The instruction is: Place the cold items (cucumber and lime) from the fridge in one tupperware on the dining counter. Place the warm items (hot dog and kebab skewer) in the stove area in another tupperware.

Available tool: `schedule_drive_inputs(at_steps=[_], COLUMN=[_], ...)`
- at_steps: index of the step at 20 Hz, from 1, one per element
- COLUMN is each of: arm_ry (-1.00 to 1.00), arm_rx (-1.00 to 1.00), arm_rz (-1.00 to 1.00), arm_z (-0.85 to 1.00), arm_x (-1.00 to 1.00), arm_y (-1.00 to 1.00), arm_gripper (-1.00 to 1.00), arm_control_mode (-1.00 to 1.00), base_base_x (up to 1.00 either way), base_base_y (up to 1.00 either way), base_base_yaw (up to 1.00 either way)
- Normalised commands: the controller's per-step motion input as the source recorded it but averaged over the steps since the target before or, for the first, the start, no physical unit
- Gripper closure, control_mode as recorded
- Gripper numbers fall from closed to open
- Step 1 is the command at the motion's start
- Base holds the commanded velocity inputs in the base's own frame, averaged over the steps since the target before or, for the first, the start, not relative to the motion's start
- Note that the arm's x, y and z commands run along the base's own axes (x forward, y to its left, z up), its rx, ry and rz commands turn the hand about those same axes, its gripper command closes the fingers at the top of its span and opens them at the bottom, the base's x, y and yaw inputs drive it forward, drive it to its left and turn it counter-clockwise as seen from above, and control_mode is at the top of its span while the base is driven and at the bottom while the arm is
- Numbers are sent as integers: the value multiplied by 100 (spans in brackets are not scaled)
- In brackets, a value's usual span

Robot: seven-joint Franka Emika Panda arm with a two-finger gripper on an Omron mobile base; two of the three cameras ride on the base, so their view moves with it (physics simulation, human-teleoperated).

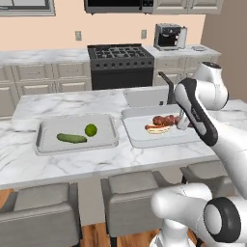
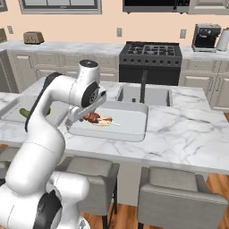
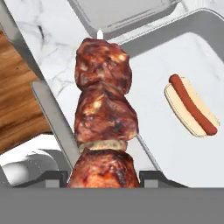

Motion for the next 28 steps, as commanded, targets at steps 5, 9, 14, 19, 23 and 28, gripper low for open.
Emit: schedule_drive_inputs(at_steps=[5,9,14,19,23,28], arm_ry=[5,2,1,0,0,0], arm_rx=[-4,0,0,0,0,0], arm_rz=[40,15,1,-2,-4,-1], arm_z=[-19,-23,-26,-25,-28,-29], arm_x=[79,52,39,44,48,46], arm_y=[0,0,0,0,0,0], arm_gripper=[100,100,100,100,100,100], arm_control_mode=[-100,-100,-100,-100,-100,-100], base_base_x=[0,0,0,0,0,0], base_base_y=[0,0,0,0,0,0], base_base_yaw=[0,0,0,0,0,0])
